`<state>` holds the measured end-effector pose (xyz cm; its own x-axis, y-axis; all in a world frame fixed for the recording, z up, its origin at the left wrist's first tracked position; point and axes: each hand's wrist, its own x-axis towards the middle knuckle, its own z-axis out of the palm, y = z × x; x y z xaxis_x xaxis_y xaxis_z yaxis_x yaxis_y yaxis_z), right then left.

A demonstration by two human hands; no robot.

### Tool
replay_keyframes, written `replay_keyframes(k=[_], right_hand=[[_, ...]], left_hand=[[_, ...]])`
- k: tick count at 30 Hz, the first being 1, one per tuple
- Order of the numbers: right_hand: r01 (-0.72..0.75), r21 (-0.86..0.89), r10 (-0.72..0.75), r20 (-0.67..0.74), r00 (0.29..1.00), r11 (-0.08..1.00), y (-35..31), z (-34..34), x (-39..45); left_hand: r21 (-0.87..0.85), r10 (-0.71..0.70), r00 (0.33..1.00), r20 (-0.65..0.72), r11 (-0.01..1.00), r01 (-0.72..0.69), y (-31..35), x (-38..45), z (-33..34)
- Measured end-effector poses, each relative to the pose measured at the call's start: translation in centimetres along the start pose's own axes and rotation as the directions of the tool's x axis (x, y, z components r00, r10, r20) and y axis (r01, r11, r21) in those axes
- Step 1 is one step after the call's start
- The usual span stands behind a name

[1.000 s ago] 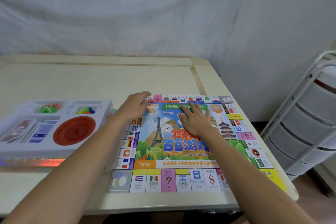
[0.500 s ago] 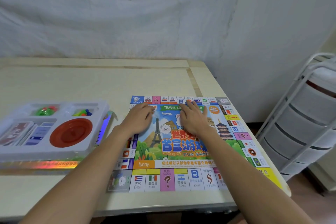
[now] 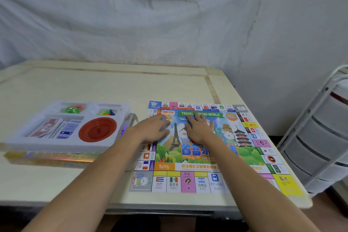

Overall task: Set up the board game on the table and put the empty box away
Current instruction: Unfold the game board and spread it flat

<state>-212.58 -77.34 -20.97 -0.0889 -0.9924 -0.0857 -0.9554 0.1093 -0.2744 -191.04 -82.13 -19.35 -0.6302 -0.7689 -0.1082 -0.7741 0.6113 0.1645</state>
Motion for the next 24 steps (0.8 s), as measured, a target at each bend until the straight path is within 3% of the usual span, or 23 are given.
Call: replay_keyframes(k=[3, 6, 13, 21, 24], right_hand=[[0.037, 0.013, -0.036, -0.041, 0.999, 0.999, 0.3, 0.0, -0.5], [-0.016, -0.026, 0.011, -0.175, 0.985, 1.0, 2.6, -0.3, -1.2], [-0.079, -0.069, 0.068, -0.142, 0.988, 0.995, 3.5, -0.1, -1.5], [-0.072, -0.019, 0.069, -0.123, 0.99, 0.997, 3.1, -0.2, -1.6], [-0.011, 0.047, 0.023, -0.269, 0.963, 0.999, 1.9, -1.6, -1.2]], left_hand=[[-0.024, -0.064, 0.996, -0.055, 0.998, 0.062, 0.8, 0.2, 0.1], [0.05, -0.14, 0.986, -0.089, 0.988, 0.145, 2.1, 1.2, 0.3], [0.054, -0.212, 0.977, 0.017, 0.976, 0.211, 3.7, 2.2, 2.4], [0.021, -0.219, 0.975, 0.032, 0.976, 0.219, 3.6, 2.1, 1.9], [-0.006, -0.16, 0.982, -0.098, 0.987, 0.16, 3.6, 1.7, 0.4]])
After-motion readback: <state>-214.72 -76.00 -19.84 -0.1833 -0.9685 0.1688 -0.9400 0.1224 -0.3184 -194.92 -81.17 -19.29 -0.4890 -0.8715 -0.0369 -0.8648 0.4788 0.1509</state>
